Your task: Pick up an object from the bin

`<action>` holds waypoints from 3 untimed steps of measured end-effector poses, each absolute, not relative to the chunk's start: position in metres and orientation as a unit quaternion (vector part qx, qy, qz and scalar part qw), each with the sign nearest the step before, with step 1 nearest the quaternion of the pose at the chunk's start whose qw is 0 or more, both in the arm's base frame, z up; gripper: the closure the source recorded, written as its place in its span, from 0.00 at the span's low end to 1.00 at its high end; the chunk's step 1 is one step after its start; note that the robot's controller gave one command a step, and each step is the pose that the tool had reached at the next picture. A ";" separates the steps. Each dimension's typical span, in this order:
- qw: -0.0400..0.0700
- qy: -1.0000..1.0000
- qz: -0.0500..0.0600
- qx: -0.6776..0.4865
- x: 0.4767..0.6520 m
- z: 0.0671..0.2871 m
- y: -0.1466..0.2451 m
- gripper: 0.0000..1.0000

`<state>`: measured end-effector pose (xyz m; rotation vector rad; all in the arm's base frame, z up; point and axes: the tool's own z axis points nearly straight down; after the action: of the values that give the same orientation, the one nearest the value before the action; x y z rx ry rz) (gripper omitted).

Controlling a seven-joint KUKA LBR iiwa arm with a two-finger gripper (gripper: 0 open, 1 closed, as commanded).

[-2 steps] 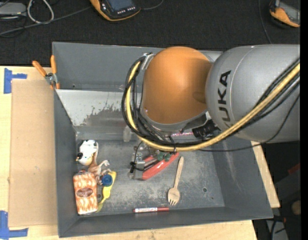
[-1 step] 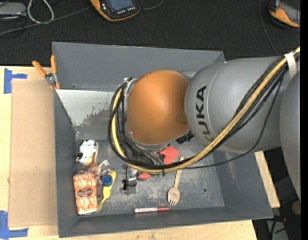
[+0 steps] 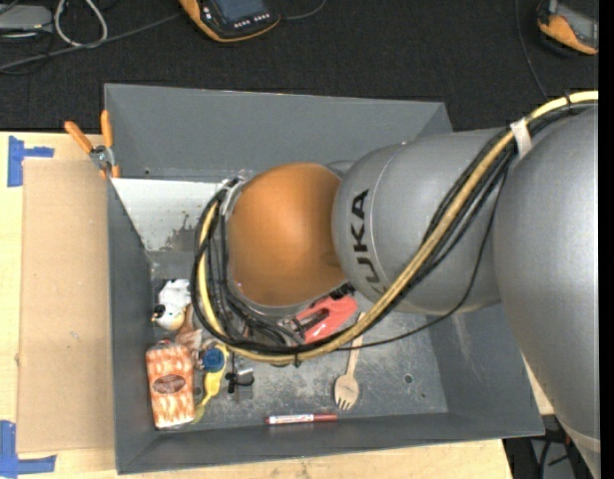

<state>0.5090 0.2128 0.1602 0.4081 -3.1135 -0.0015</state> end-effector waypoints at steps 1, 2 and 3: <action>0.003 -0.949 -0.001 0.316 0.502 0.130 0.220 0.00; 0.001 -0.910 -0.002 0.415 0.512 0.068 0.214 0.00; -0.004 -0.871 -0.003 0.491 0.521 0.072 0.199 1.00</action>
Offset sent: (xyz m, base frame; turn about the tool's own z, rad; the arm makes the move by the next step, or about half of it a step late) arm 0.0031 -0.0005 -0.0902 -0.5972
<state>0.5214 0.1985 0.0718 1.5446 -2.7439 -0.0091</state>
